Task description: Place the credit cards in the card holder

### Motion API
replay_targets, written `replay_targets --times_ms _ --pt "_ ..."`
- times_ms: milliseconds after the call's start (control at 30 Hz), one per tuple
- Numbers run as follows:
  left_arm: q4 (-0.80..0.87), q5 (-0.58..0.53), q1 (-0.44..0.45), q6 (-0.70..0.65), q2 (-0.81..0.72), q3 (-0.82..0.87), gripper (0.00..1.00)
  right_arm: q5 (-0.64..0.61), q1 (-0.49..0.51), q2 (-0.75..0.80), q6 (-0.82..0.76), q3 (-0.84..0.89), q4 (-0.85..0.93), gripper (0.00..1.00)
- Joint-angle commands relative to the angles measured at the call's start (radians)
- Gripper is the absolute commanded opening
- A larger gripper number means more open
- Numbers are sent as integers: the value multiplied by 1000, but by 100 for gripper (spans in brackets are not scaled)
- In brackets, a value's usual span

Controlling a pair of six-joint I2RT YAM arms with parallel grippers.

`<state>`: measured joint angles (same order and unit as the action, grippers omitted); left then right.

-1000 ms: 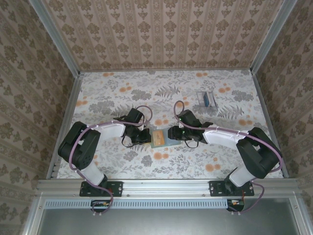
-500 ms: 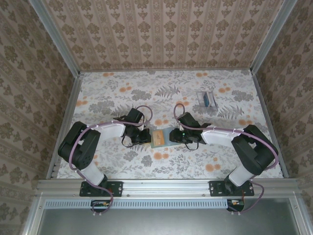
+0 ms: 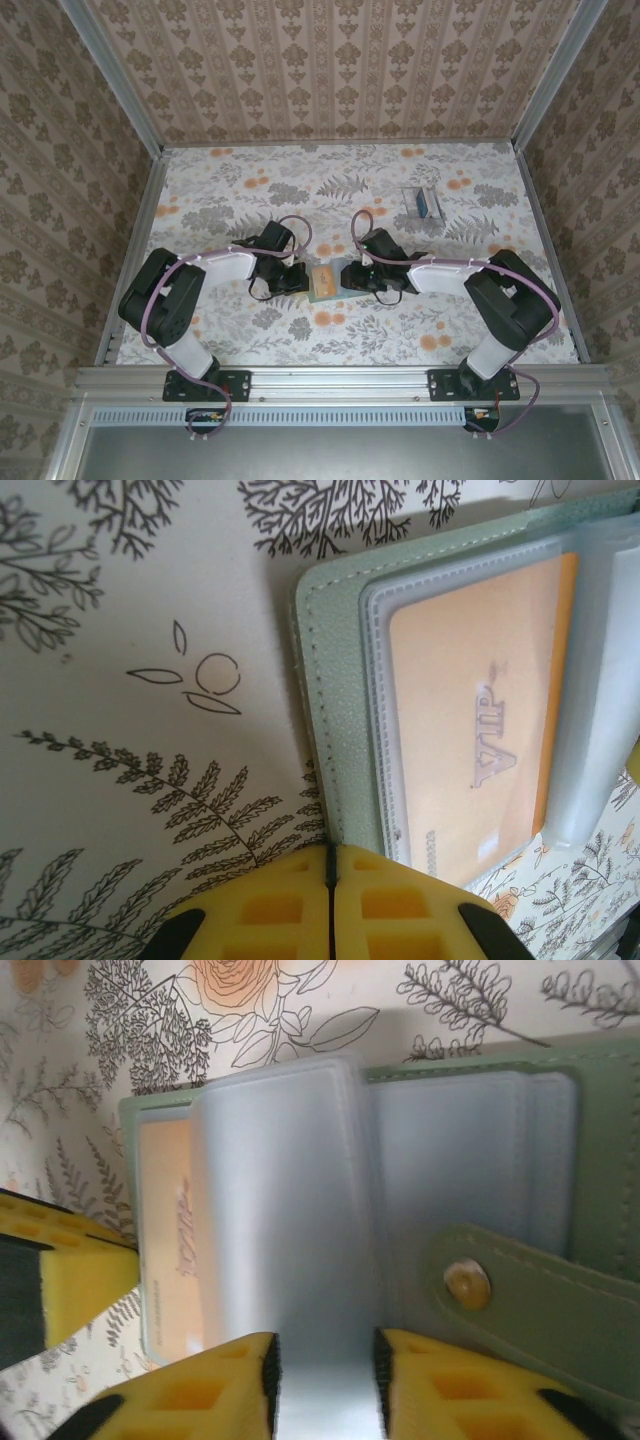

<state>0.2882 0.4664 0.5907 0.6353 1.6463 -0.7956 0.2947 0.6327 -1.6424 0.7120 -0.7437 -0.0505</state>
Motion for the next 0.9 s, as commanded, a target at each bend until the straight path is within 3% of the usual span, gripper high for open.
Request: replay_targets --times_ms 0,300,533,867 --pt "31 -32 9 -2 -10 -3 7 72 5 -15 -8 -14 -58 28" --pt "29 -41 9 1 -25 10 7 11 0 104 -3 26 -105 27" --pt "-7 -29 9 18 -19 18 8 -104 -38 195 -56 46 29 32" --pt "-13 -9 11 17 8 6 8 -78 -53 111 -77 39 100 40"
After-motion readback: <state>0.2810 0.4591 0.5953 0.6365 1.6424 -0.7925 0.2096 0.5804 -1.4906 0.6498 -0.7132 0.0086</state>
